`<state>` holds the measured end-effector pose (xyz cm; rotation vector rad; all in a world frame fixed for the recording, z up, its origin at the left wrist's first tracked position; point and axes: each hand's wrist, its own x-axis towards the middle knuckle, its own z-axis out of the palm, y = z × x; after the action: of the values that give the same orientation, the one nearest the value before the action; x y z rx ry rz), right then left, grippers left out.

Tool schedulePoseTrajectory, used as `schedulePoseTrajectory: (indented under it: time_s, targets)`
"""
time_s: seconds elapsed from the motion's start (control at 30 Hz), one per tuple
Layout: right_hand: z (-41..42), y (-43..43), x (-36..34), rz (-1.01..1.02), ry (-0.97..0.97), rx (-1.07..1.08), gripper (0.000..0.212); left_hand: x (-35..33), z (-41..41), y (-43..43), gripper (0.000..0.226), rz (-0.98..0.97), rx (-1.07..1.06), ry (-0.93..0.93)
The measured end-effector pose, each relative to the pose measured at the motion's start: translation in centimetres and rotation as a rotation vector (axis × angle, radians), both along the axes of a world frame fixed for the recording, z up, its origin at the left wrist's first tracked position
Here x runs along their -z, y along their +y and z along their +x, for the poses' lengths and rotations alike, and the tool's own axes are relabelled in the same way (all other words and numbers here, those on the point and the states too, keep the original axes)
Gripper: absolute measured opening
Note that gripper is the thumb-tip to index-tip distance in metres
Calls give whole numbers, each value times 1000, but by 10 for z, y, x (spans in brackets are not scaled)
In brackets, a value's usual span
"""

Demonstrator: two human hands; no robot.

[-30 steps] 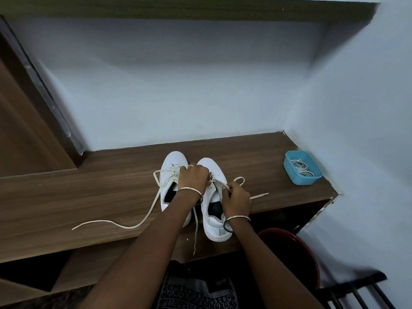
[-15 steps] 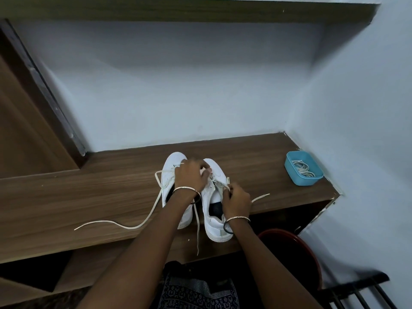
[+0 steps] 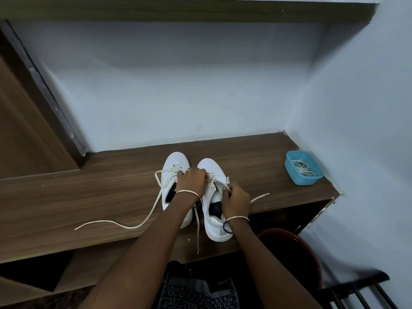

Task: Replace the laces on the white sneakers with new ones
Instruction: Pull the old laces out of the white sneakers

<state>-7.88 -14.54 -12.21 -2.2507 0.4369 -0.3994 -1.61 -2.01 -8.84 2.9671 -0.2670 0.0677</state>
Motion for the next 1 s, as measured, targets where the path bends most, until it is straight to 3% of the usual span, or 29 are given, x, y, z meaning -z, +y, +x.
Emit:
schedulePoseTrajectory:
  time_s: [0.13, 0.27, 0.43, 0.53, 0.63, 0.8, 1.0]
  targets:
    - [0, 0, -1, -13, 13, -1, 16, -1, -2, -3, 17, -127, -22, 96]
    - [-1, 1, -1, -6, 18, -3, 15, -8, -1, 0, 15, -114, -32, 132]
    - [-1, 1, -2, 4, 16, -6, 14, -19, 0, 11, 22, -312, -220, -18]
    - [-2, 1, -2, 3, 17, -1, 14, -27, -2, 23, 27, -281, -393, -113]
    - [-2, 2, -1, 2, 15, 2, 14, -25, -3, 29, 24, -286, -398, -152]
    - [-1, 3, -2, -1, 19, 1, 14, -28, 0, 8, 19, -173, -101, -142]
    - [-1, 2, -1, -22, 19, -10, 15, -15, -5, -10, 19, 200, 36, -143]
